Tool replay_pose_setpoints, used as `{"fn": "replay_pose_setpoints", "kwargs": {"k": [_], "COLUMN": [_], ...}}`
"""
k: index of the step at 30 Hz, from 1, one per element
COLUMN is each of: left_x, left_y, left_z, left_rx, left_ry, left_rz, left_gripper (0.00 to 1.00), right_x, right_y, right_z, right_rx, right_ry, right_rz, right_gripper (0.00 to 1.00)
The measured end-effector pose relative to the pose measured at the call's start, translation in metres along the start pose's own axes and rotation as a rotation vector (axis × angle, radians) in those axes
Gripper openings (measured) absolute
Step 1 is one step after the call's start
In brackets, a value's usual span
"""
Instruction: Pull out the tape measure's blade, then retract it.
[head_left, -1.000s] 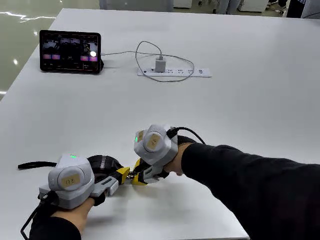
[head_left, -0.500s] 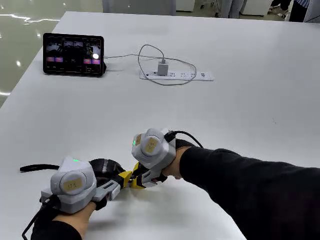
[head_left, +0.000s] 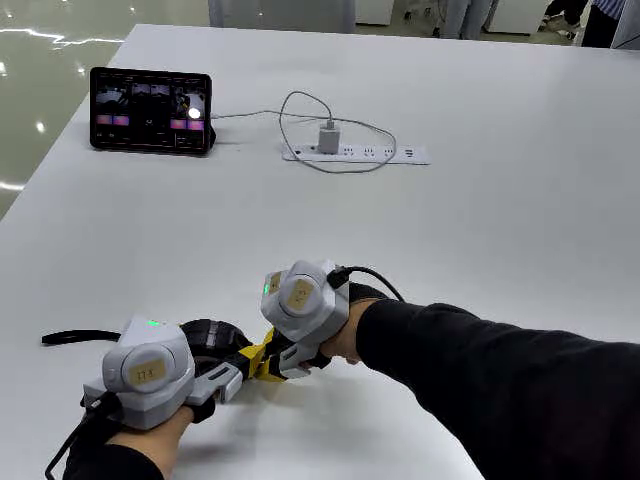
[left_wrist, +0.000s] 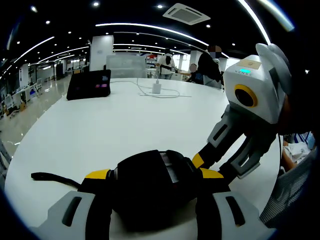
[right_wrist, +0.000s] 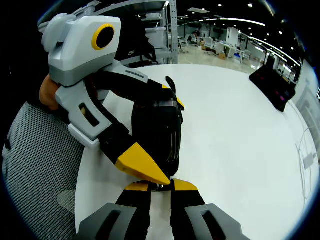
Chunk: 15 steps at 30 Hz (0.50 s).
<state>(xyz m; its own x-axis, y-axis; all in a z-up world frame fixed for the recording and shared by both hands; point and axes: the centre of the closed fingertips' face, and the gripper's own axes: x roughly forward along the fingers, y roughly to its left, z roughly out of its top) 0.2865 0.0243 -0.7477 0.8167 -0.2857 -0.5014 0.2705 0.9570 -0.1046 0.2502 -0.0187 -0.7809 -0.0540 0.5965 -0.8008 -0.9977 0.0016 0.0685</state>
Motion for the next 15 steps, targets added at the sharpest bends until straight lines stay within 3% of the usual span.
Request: {"fn": "replay_pose_setpoints", "kwargs": {"k": [15], "left_x": [-0.0001], "left_y": [-0.0005], "left_z": [0.0000], "left_rx": [0.001], "left_ry": [-0.001], "left_rz": [-0.001], "left_gripper": [0.64], "right_x": [0.0014], "right_y": [0.0004], "right_z": [0.0021], "right_rx": [0.008], "right_ry": [-0.013], "right_rz": [0.001], "right_gripper": [0.11]}}
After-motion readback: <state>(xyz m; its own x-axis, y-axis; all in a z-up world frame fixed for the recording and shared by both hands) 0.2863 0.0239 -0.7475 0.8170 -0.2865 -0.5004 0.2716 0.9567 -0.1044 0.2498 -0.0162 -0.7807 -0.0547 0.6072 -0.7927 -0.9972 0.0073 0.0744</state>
